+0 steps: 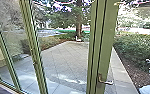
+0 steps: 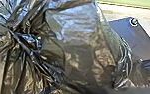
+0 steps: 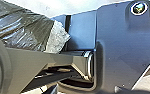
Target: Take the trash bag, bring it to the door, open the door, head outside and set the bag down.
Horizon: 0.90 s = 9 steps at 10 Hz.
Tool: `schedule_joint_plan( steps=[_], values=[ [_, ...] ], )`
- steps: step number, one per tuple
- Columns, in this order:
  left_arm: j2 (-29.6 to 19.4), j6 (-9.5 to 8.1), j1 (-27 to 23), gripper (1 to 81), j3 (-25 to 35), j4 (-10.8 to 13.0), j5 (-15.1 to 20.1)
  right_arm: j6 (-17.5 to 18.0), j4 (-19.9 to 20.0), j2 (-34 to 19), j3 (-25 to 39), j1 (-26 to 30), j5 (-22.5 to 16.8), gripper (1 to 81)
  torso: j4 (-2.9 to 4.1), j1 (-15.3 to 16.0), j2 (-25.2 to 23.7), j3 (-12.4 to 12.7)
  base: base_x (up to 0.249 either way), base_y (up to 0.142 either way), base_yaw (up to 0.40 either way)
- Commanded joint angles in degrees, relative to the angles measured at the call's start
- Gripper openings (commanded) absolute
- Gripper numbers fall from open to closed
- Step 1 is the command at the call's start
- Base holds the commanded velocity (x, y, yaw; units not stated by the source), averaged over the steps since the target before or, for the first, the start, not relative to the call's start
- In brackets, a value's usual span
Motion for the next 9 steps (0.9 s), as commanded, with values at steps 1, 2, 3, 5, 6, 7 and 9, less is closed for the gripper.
schedule_joint_plan(
  steps=[1, 2, 3, 5, 6, 7, 9],
  values=[
    [-1.86, 0.17, -2.45, 1.0, 2.21, 0.05, 2.41, 0.02, -0.18, -5.49, 7.58, 1.15, -1.62, 81.1, 0.0, 0.0, 0.0, 0.0, 0.0, 0.0, 0.0],
    [-2.57, 0.08, -2.37, 1.0, 3.36, 0.05, 2.41, -0.06, -0.44, -6.9, 9.87, 0.97, -1.44, 81.1, 0.0, 0.0, 0.0, 0.0, 0.0, 0.0, 0.0],
    [-2.65, 0.08, -2.37, 1.0, 3.36, 0.05, 2.5, -0.06, -0.62, -9.17, 13.19, 0.45, -1.0, 81.1, 0.0, 0.0, 0.0, 0.0, 0.0, 0.0, 0.0],
    [-2.66, 0.09, -2.28, 1.0, 3.28, 0.05, 2.58, -0.06, -0.45, -14.62, 20.13, -0.17, 1.28, 81.1, 0.0, 0.0, 0.0, 0.0, 0.0, 0.0, 0.0],
    [-2.66, 0.17, -2.28, 1.0, 3.1, 0.05, 2.59, -0.06, -0.44, -17.35, 24.18, -0.17, 1.46, 81.1, 0.0, 0.0, 0.0, 0.0, 0.0, 0.0, 0.0],
    [-2.57, 0.17, -2.28, 1.0, 3.1, 0.05, 2.67, -0.06, -0.71, -20.17, 29.01, -0.17, 1.46, 81.1, 0.0, 0.0, 0.0, 0.0, 0.0, 0.0, 0.0],
    [-2.22, 0.17, -2.28, 1.0, 3.01, 0.14, 2.59, -0.06, -0.71, -24.75, 35.64, -0.17, 2.08, 81.1, 0.0, 0.0, 0.0, 0.0, 0.0, 0.0, 0.0]
  ],
)
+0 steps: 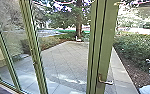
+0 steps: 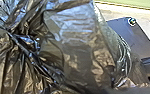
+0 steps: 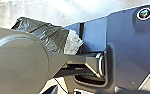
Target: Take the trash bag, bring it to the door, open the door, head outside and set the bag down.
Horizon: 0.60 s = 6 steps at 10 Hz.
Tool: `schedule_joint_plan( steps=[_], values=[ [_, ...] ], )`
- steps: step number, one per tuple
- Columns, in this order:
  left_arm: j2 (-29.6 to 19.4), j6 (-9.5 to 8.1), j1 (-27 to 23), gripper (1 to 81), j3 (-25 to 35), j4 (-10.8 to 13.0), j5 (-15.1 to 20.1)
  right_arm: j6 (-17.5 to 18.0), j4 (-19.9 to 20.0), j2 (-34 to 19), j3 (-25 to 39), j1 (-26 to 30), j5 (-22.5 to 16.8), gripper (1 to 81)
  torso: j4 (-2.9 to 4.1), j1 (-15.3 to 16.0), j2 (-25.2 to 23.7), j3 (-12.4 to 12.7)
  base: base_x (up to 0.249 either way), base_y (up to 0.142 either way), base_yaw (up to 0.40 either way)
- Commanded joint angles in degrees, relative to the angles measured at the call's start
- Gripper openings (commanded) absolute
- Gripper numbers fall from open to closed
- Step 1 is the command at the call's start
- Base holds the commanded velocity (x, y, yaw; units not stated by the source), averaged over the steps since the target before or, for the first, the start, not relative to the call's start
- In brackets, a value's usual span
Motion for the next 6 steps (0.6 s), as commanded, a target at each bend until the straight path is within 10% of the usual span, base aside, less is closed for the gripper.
schedule_joint_plan(
  steps=[1, 6],
  values=[
    [-0.12, 0.19, -2.66, 1.0, 0.04, 0.22, 2.62, -0.06, -0.71, -8.89, 11.8, 1.35, -0.93, 81.1, 0.0, 0.0, 0.0, 0.0, 0.0, 0.0, 0.0],
    [0.32, 0.19, -2.66, 1.0, -0.05, 0.57, 2.54, -0.06, -0.18, -22.09, 26.24, 2.06, 2.48, 81.1, 0.0, 0.0, 0.0, 0.0, 0.0, 0.0, 0.0]
  ],
)
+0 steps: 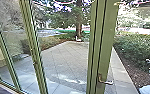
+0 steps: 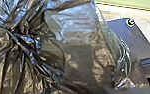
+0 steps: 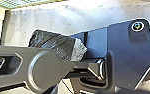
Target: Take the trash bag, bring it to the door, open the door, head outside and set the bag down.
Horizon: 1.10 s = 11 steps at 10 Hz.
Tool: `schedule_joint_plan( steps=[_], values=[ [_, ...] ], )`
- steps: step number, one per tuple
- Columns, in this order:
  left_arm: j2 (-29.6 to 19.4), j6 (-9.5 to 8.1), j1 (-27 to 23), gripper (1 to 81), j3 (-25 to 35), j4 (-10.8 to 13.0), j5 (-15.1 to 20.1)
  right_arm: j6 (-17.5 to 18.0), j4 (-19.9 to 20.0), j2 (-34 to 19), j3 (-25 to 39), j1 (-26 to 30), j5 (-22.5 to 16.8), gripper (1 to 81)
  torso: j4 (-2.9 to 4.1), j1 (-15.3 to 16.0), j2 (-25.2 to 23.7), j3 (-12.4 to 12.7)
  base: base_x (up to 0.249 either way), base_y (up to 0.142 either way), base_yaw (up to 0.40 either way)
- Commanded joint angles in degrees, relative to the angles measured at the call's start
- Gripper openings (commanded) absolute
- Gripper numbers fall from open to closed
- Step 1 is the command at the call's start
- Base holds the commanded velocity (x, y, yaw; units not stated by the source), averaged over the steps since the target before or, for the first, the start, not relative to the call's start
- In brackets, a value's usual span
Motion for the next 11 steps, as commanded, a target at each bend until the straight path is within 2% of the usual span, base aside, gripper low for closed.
schedule_joint_plan(
  steps=[1, 6, 9, 11],
  values=[
    [-0.14, 0.19, -2.66, 1.0, 0.01, 0.55, 2.54, -0.06, -0.29, -7.13, 8.59, 2.06, 0.27, 81.1, 0.0, 0.0, 0.0, 0.0, 0.0, 0.0, 0.0],
    [0.21, 0.19, -2.66, 1.0, 0.01, 0.55, 2.54, -0.06, -0.29, -18.64, 20.03, 4.95, 0.8, 81.1, 0.0, 0.0, 0.0, 0.0, 0.0, 0.0, 0.0],
    [0.3, 0.19, -2.66, 1.0, 0.01, 0.2, 2.62, -0.06, -0.03, -26.91, 27.68, 8.83, 0.45, 81.1, 0.0, 0.0, 0.0, 0.0, 0.0, 0.0, 0.0],
    [0.57, 0.19, -2.66, 1.0, -0.6, 0.11, 2.62, -0.06, 0.94, -30.09, 30.16, 11.55, 0.18, 81.1, 0.0, 0.0, 0.0, 0.0, 0.0, 0.0, 0.0]
  ],
)
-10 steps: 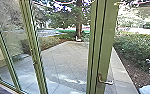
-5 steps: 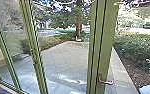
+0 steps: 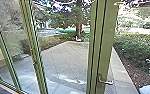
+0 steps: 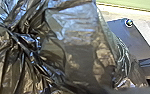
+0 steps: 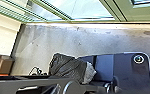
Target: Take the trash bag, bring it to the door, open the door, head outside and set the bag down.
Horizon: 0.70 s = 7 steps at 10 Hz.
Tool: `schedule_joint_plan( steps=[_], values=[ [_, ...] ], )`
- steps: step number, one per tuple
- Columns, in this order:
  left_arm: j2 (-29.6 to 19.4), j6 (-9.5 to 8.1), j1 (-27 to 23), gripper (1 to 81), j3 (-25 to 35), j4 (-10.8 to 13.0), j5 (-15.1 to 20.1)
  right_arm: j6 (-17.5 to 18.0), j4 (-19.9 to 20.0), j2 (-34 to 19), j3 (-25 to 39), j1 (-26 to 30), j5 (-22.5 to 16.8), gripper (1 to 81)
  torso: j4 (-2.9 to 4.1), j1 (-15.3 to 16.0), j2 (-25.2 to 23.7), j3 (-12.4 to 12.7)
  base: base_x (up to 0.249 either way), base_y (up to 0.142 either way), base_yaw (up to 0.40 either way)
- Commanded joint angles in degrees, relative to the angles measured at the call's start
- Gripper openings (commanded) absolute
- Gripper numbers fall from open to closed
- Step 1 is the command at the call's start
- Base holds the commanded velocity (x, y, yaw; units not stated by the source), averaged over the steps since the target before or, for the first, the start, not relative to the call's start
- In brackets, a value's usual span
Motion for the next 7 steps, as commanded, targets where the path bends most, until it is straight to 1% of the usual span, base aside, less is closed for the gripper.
schedule_joint_plan(
  steps=[1, 2, 3, 5, 6, 7],
  values=[
    [-0.09, 0.19, -2.74, 1.0, -0.2, 0.11, 2.54, -0.06, 1.68, -6.15, 4.43, 5.57, -2.01, 81.1, 0.0, 0.0, 0.0, 0.0, 0.0, 0.0, 0.0],
    [-0.09, 0.19, -2.66, 1.0, -0.2, 0.11, 2.54, -0.06, 1.95, -7.99, 6.01, 7.41, -2.61, 81.1, 0.0, 0.0, 0.0, 0.0, 0.0, 0.0, 0.0],
    [0.0, 0.19, -2.66, 1.0, -0.2, 0.11, 2.54, -0.06, 2.74, -10.03, 7.7, 9.97, -4.2, 81.1, 0.0, 0.0, 0.0, 0.0, 0.0, 0.0, 0.0],
    [0.52, 0.19, -2.66, 1.0, -0.2, 0.11, 2.54, 0.02, 6.76, -13.71, 10.76, 15.06, -6.56, 81.1, 0.0, 0.0, 0.0, 0.0, 0.0, 0.0, 0.0],
    [0.79, 0.28, -2.66, 1.0, -0.2, 0.11, 2.62, 0.02, 9.42, -15.39, 12.8, 18.3, -8.6, 81.1, 0.0, 0.0, 0.0, 0.0, 0.0, 0.0, 0.0],
    [0.87, 0.28, -2.66, 1.0, -0.2, 0.11, 2.62, 0.02, 11.79, -16.89, 14.55, 22.34, -11.67, 81.1, 0.0, 0.0, 0.0, 0.0, 0.0, 0.0, 0.0]
  ],
)
